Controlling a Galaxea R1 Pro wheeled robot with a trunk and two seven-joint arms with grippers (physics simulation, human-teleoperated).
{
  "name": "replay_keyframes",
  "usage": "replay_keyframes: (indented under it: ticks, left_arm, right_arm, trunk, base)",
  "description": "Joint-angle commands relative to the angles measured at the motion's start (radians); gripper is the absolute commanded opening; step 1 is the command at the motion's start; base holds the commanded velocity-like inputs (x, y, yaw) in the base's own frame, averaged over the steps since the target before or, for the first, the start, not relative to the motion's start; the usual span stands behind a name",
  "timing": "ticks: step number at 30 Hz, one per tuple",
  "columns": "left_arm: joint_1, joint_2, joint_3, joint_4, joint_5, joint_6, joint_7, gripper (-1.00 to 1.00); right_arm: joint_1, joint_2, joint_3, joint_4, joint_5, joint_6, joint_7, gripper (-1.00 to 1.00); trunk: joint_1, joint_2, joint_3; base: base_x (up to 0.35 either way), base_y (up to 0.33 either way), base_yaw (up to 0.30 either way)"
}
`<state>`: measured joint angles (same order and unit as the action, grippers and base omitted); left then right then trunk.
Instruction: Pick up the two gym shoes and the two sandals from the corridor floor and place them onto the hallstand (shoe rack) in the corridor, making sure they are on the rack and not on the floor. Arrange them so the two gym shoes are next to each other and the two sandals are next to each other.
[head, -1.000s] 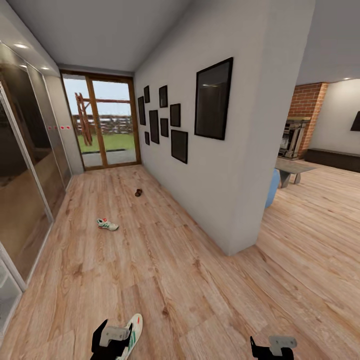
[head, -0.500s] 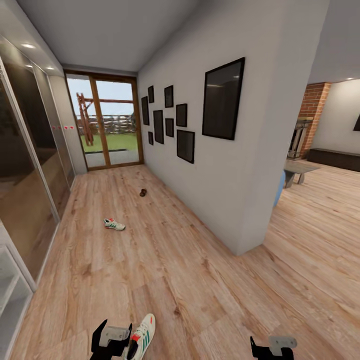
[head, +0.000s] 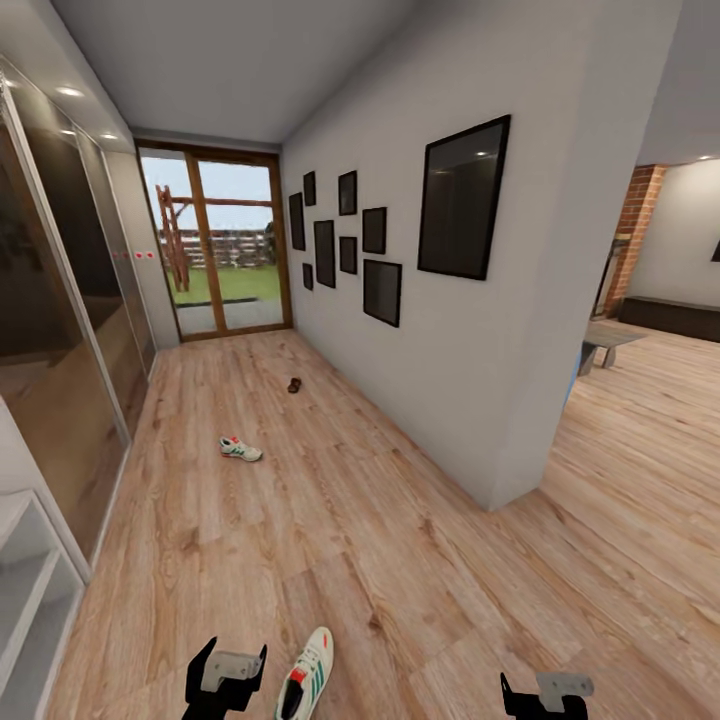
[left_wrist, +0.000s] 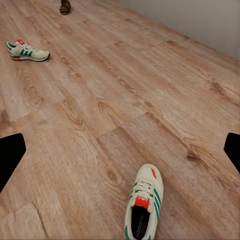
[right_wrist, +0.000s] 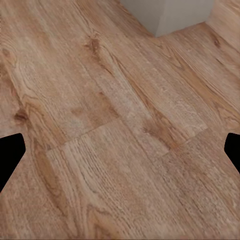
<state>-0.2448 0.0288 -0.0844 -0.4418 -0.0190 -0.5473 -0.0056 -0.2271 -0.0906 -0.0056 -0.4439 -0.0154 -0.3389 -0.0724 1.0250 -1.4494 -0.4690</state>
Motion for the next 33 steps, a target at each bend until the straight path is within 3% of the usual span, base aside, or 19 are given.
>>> replay_keyframes:
  ticks: [1,13,16,19,25,33]
  left_arm:
    - [-0.001,0.001,-0.003,0.001,-0.002,-0.003,0.002,1.0]
    - [-0.02,-0.012,-0.01,-0.008,-0.021,0.003,-0.004,1.0]
    - [-0.052,-0.024,-0.029,-0.007,-0.09,0.008,-0.01,1.0]
    - [-0.075,-0.029,-0.033,0.002,-0.12,0.014,-0.011,1.0]
    - [-0.096,-0.03,-0.03,0.028,-0.113,0.02,-0.019,1.0]
    - [-0.161,-0.022,-0.022,0.127,-0.046,0.039,-0.092,1.0]
  right_arm:
    - [-0.001,0.0,0.0,0.001,-0.002,-0.003,-0.001,1.0]
    - [-0.001,-0.002,-0.002,0.001,-0.002,-0.003,-0.001,1.0]
    - [-0.001,-0.003,-0.002,0.001,-0.002,-0.003,-0.001,1.0]
    - [-0.001,-0.003,-0.002,0.001,-0.002,-0.003,-0.001,1.0]
    - [-0.001,-0.004,-0.002,0.001,-0.002,-0.003,-0.001,1.0]
    - [-0.001,-0.003,-0.002,0.001,-0.002,-0.003,-0.001,1.0]
  trunk:
    - [0.0,-0.001,-0.001]
    - [0.0,-0.001,-0.001]
    - [0.0,-0.001,-0.001]
    - [0.0,-0.001,-0.001]
    - [0.0,-0.001,-0.001]
    - [0.0,-0.001,-0.001]
  base:
    - [0.0,0.088,0.0]
    - [0.0,0.03,0.0]
    - [0.0,0.005,0.0]
    - [0.0,0.003,0.0]
    - [0.0,0.001,0.0]
    - [0.0,0.0,0.0]
